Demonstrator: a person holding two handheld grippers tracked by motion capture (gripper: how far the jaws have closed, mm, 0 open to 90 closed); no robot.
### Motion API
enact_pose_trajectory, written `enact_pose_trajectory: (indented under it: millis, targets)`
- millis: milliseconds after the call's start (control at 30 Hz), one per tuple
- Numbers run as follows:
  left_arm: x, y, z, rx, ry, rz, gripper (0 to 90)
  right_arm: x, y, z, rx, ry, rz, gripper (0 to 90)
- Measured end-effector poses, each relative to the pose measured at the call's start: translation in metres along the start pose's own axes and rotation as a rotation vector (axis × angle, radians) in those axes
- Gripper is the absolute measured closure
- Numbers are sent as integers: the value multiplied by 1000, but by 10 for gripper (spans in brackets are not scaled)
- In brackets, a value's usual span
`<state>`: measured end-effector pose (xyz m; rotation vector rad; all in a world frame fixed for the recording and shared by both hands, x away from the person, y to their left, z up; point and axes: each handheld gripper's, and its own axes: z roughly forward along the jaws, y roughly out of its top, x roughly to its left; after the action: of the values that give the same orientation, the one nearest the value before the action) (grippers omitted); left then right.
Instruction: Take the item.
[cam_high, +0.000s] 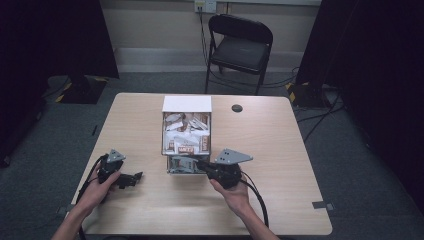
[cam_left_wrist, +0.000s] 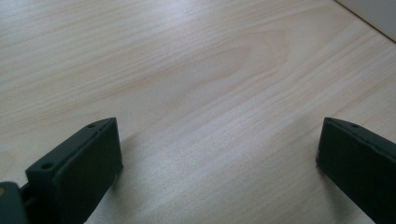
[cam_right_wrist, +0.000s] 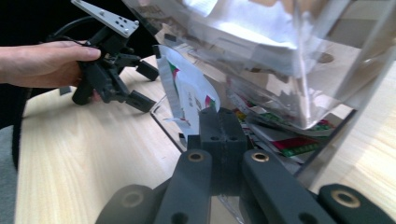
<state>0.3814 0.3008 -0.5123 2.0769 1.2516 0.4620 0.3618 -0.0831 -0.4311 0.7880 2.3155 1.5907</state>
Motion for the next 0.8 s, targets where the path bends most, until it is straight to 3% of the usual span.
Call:
enact_pose_trajectory:
  millis: [800]
  targets:
    - [0,0,0,0,0,0,0,7,3,-17,-11,23,-6,900]
